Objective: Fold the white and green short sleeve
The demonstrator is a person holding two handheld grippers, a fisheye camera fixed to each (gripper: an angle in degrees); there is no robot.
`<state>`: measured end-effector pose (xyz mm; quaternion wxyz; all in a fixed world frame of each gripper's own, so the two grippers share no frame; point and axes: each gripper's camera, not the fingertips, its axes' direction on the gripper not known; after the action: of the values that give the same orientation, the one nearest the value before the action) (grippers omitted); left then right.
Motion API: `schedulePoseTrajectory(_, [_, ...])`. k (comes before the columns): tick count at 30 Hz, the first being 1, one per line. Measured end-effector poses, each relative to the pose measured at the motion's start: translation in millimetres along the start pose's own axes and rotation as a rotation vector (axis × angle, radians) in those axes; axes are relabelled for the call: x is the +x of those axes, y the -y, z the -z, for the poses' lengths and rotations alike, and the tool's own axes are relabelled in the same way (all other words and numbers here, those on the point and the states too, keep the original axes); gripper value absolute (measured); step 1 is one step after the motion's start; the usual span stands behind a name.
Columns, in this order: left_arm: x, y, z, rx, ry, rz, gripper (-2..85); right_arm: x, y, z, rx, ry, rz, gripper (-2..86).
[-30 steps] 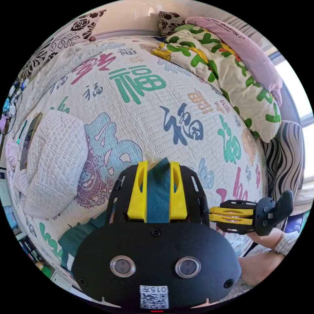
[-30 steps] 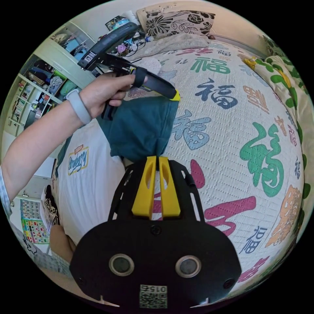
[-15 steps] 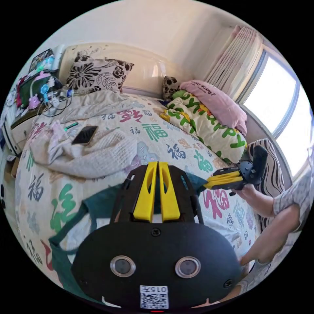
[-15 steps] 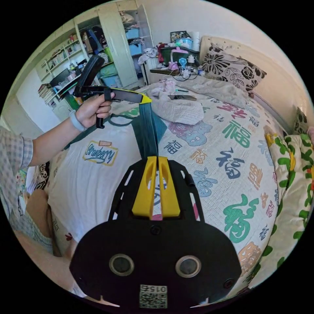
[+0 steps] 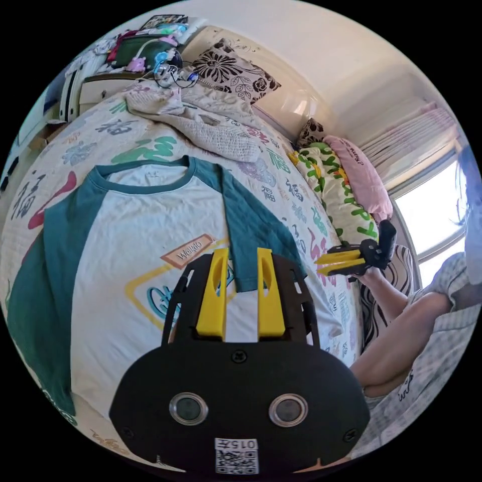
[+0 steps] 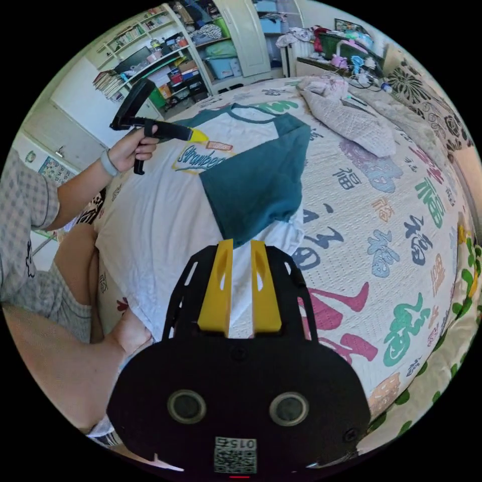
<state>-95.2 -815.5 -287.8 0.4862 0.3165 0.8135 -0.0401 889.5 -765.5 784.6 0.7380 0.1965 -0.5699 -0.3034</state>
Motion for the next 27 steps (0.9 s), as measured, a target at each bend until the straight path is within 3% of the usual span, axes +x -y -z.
schedulePoseTrajectory(4, [0.3, 5.1, -38.1, -0.182, 0.044, 0.008, 8.7, 20.8, 31.7, -14.7, 0.072, -0.121, -0.212, 6.8])
schedulePoseTrajectory(7, [3.1, -1.3, -32.3, -0.154, 0.147, 0.004, 2.2, 14.9, 55.7, -37.5, -0.026, -0.171, -0.162, 6.4])
schedulePoseTrajectory(9, [2.8, -3.9, -25.7, -0.173, 0.121, 0.005, 0.4, 5.9, 64.3, -41.7, -0.021, -0.231, -0.123, 3.6])
schedulePoseTrajectory(19, [9.4, -15.6, 10.9, -0.252, 0.184, -0.071, 2.6, -0.3, 98.3, -40.7, 0.067, -0.057, -0.285, 2.7])
schedulePoseTrajectory(22, [20.9, -9.2, 31.8, -0.152, 0.132, -0.117, 5.2, -25.0, 122.5, -31.9, 0.173, -0.047, -0.205, 4.6])
schedulePoseTrajectory(27, [24.6, -4.1, 16.5, -0.266, 0.141, -0.127, 3.4, -65.0, 179.2, -70.7, 0.021, -0.072, -0.055, 2.9])
